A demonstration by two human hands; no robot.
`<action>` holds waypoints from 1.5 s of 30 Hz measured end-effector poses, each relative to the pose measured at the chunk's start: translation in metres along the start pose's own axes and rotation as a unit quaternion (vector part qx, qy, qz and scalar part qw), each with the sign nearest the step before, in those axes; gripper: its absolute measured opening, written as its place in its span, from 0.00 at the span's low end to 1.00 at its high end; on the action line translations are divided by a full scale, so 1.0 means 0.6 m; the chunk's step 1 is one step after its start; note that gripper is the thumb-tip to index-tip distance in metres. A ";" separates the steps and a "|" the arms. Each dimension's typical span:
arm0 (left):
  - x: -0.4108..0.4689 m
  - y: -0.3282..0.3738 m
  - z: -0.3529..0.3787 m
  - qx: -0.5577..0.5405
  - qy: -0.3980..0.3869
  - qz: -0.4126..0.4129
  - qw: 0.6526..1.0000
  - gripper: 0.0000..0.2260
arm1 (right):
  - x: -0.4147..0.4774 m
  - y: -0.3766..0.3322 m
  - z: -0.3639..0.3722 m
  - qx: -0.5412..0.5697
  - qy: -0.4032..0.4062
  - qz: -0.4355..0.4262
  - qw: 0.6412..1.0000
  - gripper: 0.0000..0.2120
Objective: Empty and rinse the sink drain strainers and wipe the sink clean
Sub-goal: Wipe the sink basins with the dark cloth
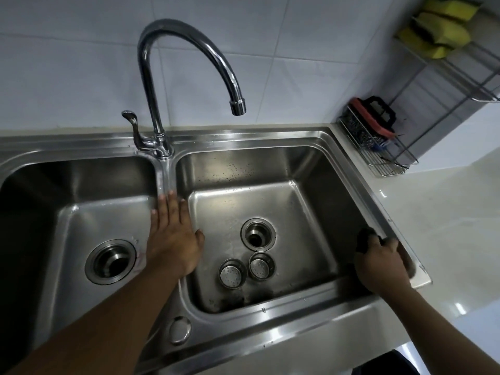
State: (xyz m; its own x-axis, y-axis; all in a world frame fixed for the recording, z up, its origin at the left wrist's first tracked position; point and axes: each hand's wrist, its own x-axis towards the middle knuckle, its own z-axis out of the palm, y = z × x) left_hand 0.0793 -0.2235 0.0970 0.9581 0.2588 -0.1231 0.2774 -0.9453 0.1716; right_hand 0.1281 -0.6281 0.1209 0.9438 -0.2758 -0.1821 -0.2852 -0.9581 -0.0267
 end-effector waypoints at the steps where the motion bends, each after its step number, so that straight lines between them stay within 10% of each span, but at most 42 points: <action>1: -0.001 0.000 -0.002 0.002 -0.005 0.000 1.000 0.36 | -0.014 -0.004 0.003 0.018 0.001 -0.015 1.000 0.19; 20: -0.005 -0.034 -0.014 -0.025 -0.050 0.051 0.997 0.33 | -0.273 -0.367 0.046 0.111 -0.217 -0.351 0.904 0.11; 35: 0.019 -0.074 -0.027 -0.238 -0.011 0.024 0.971 0.24 | -0.253 -0.457 0.032 0.284 -0.131 -0.380 0.870 0.19; 45: 0.025 -0.092 -0.039 -0.300 0.003 -0.004 0.954 0.21 | -0.241 -0.505 0.062 0.161 -0.068 -0.429 0.886 0.27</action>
State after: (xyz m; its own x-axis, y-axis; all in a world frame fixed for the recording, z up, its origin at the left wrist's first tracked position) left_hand 0.0800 -0.1628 0.1087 0.9558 0.2676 -0.1217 0.2738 -0.6595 0.7001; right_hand 0.0720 -0.2950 0.1189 0.8141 0.5757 -0.0759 0.4734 -0.7337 -0.4875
